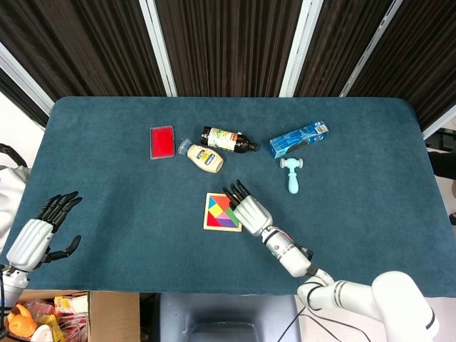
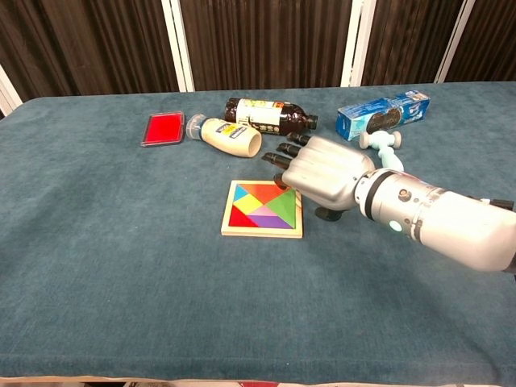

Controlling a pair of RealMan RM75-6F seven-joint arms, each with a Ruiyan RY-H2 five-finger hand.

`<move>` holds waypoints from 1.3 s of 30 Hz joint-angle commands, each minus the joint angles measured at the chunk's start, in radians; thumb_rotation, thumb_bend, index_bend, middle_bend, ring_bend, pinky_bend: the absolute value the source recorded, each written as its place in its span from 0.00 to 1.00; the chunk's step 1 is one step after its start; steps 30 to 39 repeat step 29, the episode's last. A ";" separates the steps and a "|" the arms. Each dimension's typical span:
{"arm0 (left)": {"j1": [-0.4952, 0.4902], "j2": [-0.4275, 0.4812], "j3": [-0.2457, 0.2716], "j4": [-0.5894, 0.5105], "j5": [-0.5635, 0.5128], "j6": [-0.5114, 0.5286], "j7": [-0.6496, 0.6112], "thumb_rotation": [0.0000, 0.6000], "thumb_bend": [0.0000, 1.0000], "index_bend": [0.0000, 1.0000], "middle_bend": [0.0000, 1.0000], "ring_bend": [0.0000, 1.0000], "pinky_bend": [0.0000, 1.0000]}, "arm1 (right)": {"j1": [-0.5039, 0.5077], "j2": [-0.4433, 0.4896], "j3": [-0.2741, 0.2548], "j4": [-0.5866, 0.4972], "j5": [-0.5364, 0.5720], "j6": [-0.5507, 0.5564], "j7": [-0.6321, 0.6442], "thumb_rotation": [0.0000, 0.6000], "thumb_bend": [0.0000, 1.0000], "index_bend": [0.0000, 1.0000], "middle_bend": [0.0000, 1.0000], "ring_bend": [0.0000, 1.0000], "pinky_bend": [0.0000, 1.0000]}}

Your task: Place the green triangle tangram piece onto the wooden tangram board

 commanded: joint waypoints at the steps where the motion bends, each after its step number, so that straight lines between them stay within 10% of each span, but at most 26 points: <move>1: 0.001 0.003 0.001 -0.003 0.003 0.000 -0.001 1.00 0.46 0.00 0.00 0.00 0.00 | -0.005 0.003 0.002 -0.007 -0.008 0.024 0.004 1.00 0.44 0.37 0.00 0.00 0.00; 7: 0.000 0.001 0.004 0.007 0.012 0.005 -0.002 1.00 0.46 0.00 0.00 0.00 0.00 | -0.101 0.092 0.005 -0.163 -0.030 0.177 0.132 1.00 0.40 0.14 0.00 0.00 0.00; 14: 0.002 -0.008 0.011 0.006 0.014 -0.004 0.036 1.00 0.46 0.00 0.00 0.00 0.00 | -0.390 0.397 -0.112 -0.510 -0.040 0.456 0.370 1.00 0.27 0.00 0.00 0.00 0.00; 20: 0.003 -0.024 0.002 -0.014 -0.003 -0.016 0.118 1.00 0.46 0.00 0.00 0.00 0.00 | -0.607 0.555 -0.174 -0.554 0.042 0.624 0.486 1.00 0.22 0.00 0.00 0.00 0.00; 39: -0.023 -0.052 0.001 -0.033 -0.011 -0.079 0.207 1.00 0.46 0.00 0.00 0.00 0.00 | -0.660 0.622 -0.163 -0.594 -0.023 0.659 0.550 1.00 0.19 0.00 0.00 0.00 0.00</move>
